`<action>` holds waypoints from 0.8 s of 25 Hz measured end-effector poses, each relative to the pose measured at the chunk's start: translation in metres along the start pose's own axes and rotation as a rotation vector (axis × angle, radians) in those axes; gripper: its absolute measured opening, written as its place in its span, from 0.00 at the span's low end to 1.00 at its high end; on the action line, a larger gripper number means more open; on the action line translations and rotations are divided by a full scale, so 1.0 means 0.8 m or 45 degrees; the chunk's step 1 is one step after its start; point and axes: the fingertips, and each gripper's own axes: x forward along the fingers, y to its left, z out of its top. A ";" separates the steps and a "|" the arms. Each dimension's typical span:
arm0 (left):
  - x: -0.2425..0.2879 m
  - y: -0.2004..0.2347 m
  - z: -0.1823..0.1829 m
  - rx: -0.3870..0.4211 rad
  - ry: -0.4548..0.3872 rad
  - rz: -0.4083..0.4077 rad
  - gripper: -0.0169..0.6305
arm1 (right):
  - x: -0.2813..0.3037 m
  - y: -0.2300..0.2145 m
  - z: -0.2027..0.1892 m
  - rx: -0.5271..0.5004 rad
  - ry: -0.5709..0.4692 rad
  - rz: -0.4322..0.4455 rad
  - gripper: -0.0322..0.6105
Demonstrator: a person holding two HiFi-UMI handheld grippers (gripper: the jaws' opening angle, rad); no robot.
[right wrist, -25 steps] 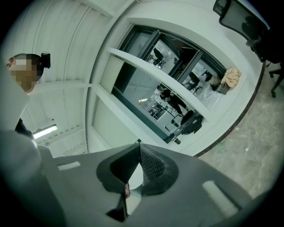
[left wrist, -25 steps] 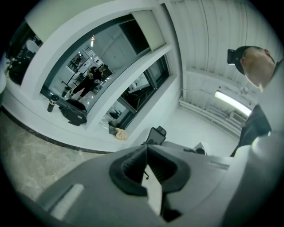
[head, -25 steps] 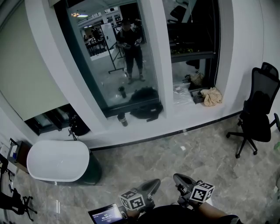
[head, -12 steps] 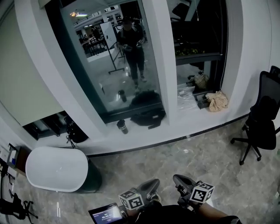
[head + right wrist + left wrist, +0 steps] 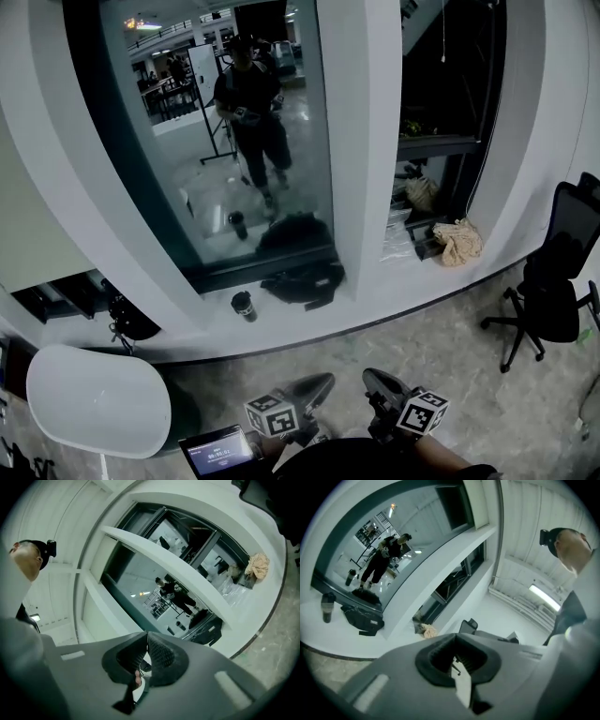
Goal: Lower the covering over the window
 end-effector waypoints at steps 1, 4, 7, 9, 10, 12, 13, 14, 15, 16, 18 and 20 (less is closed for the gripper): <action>0.000 0.013 0.007 -0.012 0.001 0.009 0.03 | 0.011 -0.002 0.003 0.003 0.002 -0.005 0.06; 0.005 0.041 0.022 -0.052 -0.002 0.019 0.03 | 0.036 -0.014 0.013 0.003 0.010 -0.018 0.07; 0.015 0.069 0.027 -0.088 0.005 0.036 0.03 | 0.056 -0.035 0.018 0.037 0.023 -0.034 0.07; 0.028 0.087 0.039 -0.092 -0.004 0.056 0.03 | 0.069 -0.052 0.029 0.051 0.027 -0.036 0.07; 0.037 0.096 0.048 -0.082 -0.013 0.065 0.03 | 0.076 -0.062 0.039 0.056 0.025 -0.032 0.07; 0.058 0.112 0.074 -0.044 -0.037 0.079 0.03 | 0.095 -0.084 0.063 0.064 0.022 -0.004 0.07; 0.069 0.120 0.089 -0.020 -0.055 0.088 0.03 | 0.106 -0.094 0.076 0.064 0.026 0.021 0.07; 0.081 0.128 0.105 0.002 -0.078 0.098 0.03 | 0.117 -0.102 0.089 0.061 0.034 0.044 0.07; 0.093 0.136 0.122 0.026 -0.105 0.109 0.03 | 0.126 -0.110 0.104 0.053 0.044 0.064 0.08; 0.107 0.143 0.140 0.056 -0.132 0.119 0.03 | 0.134 -0.117 0.120 0.038 0.053 0.083 0.08; 0.137 0.156 0.185 0.148 -0.186 0.139 0.03 | 0.148 -0.131 0.153 -0.013 0.067 0.129 0.09; 0.167 0.163 0.240 0.251 -0.251 0.146 0.03 | 0.159 -0.146 0.180 -0.058 0.082 0.176 0.10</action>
